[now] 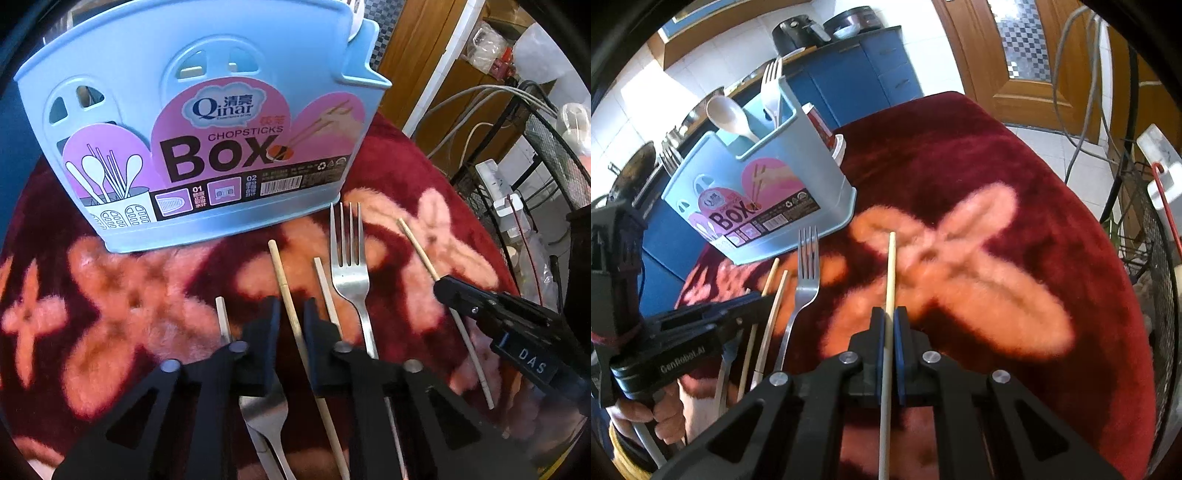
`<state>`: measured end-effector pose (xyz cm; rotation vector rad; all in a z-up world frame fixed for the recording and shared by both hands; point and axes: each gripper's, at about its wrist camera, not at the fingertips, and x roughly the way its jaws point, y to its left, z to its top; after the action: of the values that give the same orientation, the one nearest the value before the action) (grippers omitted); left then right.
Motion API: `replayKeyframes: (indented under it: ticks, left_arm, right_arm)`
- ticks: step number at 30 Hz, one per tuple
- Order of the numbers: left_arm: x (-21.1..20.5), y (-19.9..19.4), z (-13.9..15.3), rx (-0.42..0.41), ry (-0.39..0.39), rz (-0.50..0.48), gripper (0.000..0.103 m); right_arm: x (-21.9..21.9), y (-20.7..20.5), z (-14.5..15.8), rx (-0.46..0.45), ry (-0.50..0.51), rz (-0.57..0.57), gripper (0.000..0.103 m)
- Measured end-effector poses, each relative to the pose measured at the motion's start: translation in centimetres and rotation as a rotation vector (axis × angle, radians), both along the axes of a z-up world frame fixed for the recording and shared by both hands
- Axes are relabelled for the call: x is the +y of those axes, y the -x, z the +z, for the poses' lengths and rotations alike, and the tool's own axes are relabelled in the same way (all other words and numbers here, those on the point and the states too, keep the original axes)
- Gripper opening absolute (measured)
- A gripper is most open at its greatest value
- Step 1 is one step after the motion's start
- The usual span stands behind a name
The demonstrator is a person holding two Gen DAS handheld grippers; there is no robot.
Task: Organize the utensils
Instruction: 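Close the right tool on a wooden chopstick while the left tool grasps another chopstick, then lift both chopsticks and carry them over the blue holder with both tools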
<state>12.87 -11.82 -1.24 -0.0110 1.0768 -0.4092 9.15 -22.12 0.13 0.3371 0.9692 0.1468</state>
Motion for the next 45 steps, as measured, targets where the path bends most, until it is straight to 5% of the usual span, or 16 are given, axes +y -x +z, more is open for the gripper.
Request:
replayKeyframes:
  ticks: [9, 21, 27, 45]
  left_arm:
    - [1.5, 0.1, 0.8, 0.008, 0.102, 0.005, 0.002]
    - [3.5, 1.8, 5.1, -0.091, 0.215, 0.032, 0.002]
    - [4.8, 2.6, 7.2, -0.172, 0.234, 0.054, 0.002]
    - [7.9, -0.3, 14.9, -0.443, 0.203, 0.158, 0.002]
  right_arm:
    - [0.7, -2.3, 0.0, 0.086, 0.048, 0.047, 0.007]
    - [1.3, -3.5, 0.2, 0.127, 0.087, 0.076, 0.006]
    - [1.0, -1.6, 1.9, 0.011, -0.038, 0.059, 0.006]
    - [3.4, -0.9, 10.6, -0.357, -0.111, 0.083, 0.006]
